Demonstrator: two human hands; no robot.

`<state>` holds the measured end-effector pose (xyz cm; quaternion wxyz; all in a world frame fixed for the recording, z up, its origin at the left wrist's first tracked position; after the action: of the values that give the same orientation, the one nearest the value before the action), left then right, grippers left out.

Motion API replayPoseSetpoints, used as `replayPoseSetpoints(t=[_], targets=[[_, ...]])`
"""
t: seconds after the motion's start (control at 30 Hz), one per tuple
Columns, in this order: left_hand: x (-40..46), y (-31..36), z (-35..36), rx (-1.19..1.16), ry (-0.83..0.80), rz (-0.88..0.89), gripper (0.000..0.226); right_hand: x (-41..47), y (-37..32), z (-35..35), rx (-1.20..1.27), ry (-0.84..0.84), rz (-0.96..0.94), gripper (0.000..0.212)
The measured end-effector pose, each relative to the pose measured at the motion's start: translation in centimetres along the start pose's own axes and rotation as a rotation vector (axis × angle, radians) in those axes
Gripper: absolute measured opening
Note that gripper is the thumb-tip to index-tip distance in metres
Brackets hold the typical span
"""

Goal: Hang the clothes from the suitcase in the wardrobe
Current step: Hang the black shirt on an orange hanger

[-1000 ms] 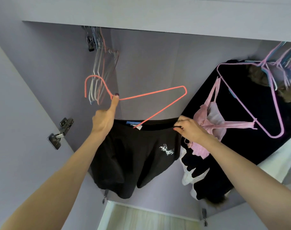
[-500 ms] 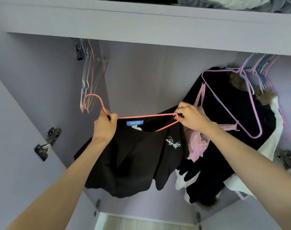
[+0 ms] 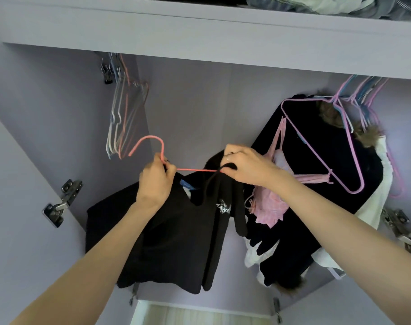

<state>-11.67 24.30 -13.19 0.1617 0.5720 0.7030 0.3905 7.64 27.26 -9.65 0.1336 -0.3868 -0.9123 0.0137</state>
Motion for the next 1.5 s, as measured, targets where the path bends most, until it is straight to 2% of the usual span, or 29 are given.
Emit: replayPoseSetpoints(t=[0.1, 0.23, 0.3, 0.37, 0.4, 0.47, 0.5, 0.53, 0.63, 0.73, 0.83, 0.97, 1.0, 1.13, 1.23, 1.3, 1.4, 1.5], targets=[[0.2, 1.2, 0.2, -0.061, -0.025, 0.024, 0.013, 1.5, -3.4, 0.7, 0.058, -0.001, -0.099, 0.019], [0.9, 0.9, -1.1, -0.184, -0.041, -0.032, 0.013, 1.7, -2.8, 1.4, 0.43, 0.113, 0.12, 0.016], [1.0, 0.4, -1.2, -0.242, -0.072, -0.034, 0.012, 1.3, -2.2, 1.3, 0.509, 0.167, 0.19, 0.031], [1.0, 0.1, -1.1, -0.31, -0.103, -0.032, 0.011, 1.3, -1.2, 1.8, 0.526, 0.085, 0.268, 0.053], [0.9, 0.1, -1.0, -0.334, -0.112, -0.019, 0.011, 1.4, -0.7, 2.2, 0.489, 0.018, 0.304, 0.053], [0.5, 0.6, -0.7, -0.351, -0.139, 0.023, 0.01, 1.4, 0.0, 2.7, 0.348, -0.108, 0.362, 0.019], [0.4, 0.9, -0.5, -0.352, -0.169, 0.053, 0.01, 1.2, 0.3, 2.9, 0.303, -0.126, 0.391, 0.024], [0.3, 1.1, -0.3, -0.348, -0.207, 0.082, 0.011, 1.0, 0.5, 3.1, 0.277, -0.128, 0.409, 0.033], [0.4, 0.3, -0.4, -0.24, -0.277, 0.14, 0.022, -0.2, 1.3, 2.8, 0.203, 0.008, 0.463, 0.03], [1.2, -2.7, -2.6, 0.002, -0.073, 0.06, 0.03, -1.6, 3.1, 2.3, 0.241, 0.177, 0.534, 0.032], [1.1, -4.7, -3.7, 0.084, 0.043, -0.024, 0.029, -1.9, 3.6, 1.9, 0.25, 0.205, 0.516, 0.026], [1.4, -3.6, -3.5, 0.165, 0.111, 0.079, 0.032, -1.2, 2.6, 1.5, 0.271, 0.226, 0.424, 0.019], [1.4, -3.1, -3.3, 0.161, 0.113, 0.113, 0.032, -1.1, 2.7, 1.3, 0.296, 0.256, 0.438, 0.02], [0.3, -1.6, -1.6, -0.052, -0.044, 0.175, 0.026, -1.3, 4.0, 0.3, 0.373, 0.369, 0.532, 0.025], [0.4, -1.5, -0.8, 0.009, -0.083, 0.235, 0.021, -1.6, 4.2, 0.1, 0.41, 0.393, 0.541, 0.024], [0.8, -2.3, -0.6, 0.053, -0.078, 0.18, 0.017, -1.6, 4.2, 0.1, 0.461, 0.367, 0.52, 0.011], [1.0, -3.0, -0.7, 0.083, -0.054, 0.113, 0.019, -2.0, 4.7, 0.5, 0.535, 0.328, 0.505, 0.011], [1.0, -2.7, -0.3, 0.169, -0.057, 0.171, 0.019, -2.5, 5.2, 0.3, 0.534, 0.386, 0.517, 0.008]])
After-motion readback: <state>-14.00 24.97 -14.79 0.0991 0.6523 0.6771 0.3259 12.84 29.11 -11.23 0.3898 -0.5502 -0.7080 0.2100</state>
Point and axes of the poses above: each hand's wrist, its own x-axis towards the middle knuckle, its own z-axis out of the palm, y = z × x, the point moved 7 cm from there along x, towards the middle knuckle, and after that the axes turned 3 degrees about -z, right-handed, at the moved point
